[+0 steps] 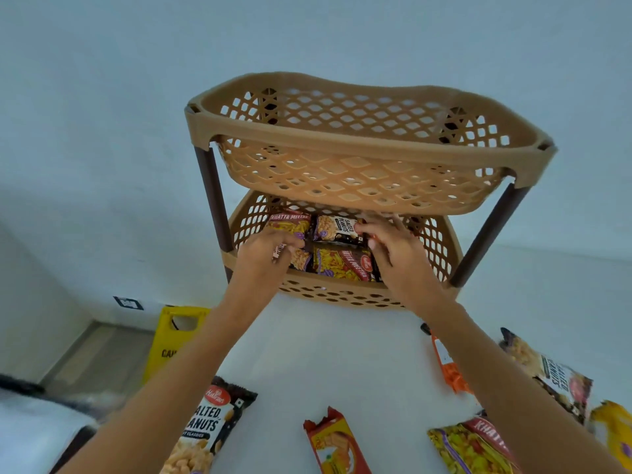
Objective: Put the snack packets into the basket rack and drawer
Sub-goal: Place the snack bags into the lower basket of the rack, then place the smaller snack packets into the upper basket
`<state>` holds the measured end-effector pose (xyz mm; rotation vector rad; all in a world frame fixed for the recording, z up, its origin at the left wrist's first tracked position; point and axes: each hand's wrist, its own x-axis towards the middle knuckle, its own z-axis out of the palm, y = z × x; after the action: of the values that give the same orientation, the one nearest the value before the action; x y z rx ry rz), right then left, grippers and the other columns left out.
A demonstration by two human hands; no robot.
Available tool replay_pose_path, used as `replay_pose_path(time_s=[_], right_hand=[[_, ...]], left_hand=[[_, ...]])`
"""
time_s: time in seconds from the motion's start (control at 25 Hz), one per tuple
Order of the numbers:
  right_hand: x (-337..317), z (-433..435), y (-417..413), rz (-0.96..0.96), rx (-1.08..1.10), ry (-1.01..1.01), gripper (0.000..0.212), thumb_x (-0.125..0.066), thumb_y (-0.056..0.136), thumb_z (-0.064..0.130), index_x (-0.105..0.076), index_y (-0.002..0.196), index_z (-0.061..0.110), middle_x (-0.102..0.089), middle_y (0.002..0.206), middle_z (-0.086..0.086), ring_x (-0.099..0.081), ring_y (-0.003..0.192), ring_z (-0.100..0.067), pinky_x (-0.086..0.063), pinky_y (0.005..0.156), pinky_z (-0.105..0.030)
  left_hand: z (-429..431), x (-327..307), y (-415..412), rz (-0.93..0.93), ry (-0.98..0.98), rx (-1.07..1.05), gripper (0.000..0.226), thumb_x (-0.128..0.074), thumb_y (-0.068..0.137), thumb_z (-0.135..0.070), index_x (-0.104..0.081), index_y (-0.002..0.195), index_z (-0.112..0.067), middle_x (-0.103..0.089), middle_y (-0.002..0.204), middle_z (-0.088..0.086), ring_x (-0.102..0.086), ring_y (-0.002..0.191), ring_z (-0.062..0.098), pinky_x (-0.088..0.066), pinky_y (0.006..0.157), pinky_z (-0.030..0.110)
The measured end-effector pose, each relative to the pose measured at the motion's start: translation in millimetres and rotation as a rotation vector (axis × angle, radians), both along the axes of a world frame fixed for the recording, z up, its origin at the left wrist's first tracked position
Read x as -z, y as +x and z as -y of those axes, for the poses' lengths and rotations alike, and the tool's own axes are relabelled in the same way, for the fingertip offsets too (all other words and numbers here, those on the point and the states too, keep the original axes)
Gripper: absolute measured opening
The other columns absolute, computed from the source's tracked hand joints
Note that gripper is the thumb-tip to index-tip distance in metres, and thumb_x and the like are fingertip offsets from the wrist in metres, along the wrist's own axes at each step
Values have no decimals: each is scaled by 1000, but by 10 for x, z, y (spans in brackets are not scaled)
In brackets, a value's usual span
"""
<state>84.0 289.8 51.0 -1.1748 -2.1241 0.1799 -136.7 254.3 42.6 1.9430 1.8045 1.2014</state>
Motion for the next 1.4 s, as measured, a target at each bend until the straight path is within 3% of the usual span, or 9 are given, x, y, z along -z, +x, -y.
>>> replay_pose_path(time_s=[0.12,0.36,0.48,0.56,0.64,0.72,0.88,1.04,1.4], right_hand=[[82,509,109,-48,19,29,29,-49,93,-1,-64,116,8,-63,126,-7,-51,127,-20,-38,110,-45],[402,1482,170,-84,86,-103,26,-56,89,3,-64,111,13,-65,116,0,-59,108,-17,-47,93,-27],[678,1861,136,-15,111,-238,27,-57,90,21,-59,117,22,-59,118,5,-53,109,-15,-43,90,-23],[831,2051,91,23,145,-385,34,-55,91,36,-53,124,29,-54,124,6,-48,112,-15,-43,88,-25],[921,2161,19,93,168,-503,42,-53,89,44,-46,129,34,-49,128,5,-44,114,-17,-45,85,-28],[959,2199,-64,163,177,-566,50,-53,86,50,-40,131,35,-46,127,3,-44,113,-19,-46,82,-31],[973,2206,-162,198,215,-630,60,-58,78,53,-36,129,31,-50,115,-1,-49,104,-21,-45,74,-31],[918,2173,-171,143,243,-645,62,-62,75,46,-39,128,25,-57,110,-4,-56,98,-22,-46,73,-30],[55,1982,142,-197,208,-339,54,-67,72,41,-49,121,27,-63,102,5,-61,84,-11,-57,72,-34]], left_hand=[[484,35,18,23,23,-24,20,-57,88,-6,-72,95,-17,-67,101,-4,-54,87,6,-40,74,14],[1315,269,-3,-49,-135,-93,20,-60,88,-17,-68,106,-23,-64,117,-3,-52,108,15,-37,95,28],[1632,480,-74,-337,-448,-274,53,-59,85,-43,-44,134,-33,-33,150,0,-30,137,29,-28,108,47],[1825,598,-90,-412,-650,-343,71,-58,82,-54,-24,143,-41,-7,157,1,-10,142,35,-21,111,55],[1947,657,-72,-365,-740,-355,79,-60,81,-54,-14,144,-46,0,158,3,-11,141,41,-24,109,57],[1990,670,-55,-336,-782,-374,80,-62,81,-49,-13,144,-46,-8,156,8,-24,135,42,-30,104,54],[2015,713,-53,-355,-740,-401,65,-56,88,-31,-22,143,-43,-36,137,13,-43,120,38,-43,97,49],[2031,726,-68,-267,-604,-352,59,-56,88,-18,-35,140,-35,-49,123,14,-55,105,33,-52,84,44],[1860,-31,111,-131,-194,-234,58,-64,83,-23,-43,135,-39,-52,121,10,-57,100,26,-46,71,29]])
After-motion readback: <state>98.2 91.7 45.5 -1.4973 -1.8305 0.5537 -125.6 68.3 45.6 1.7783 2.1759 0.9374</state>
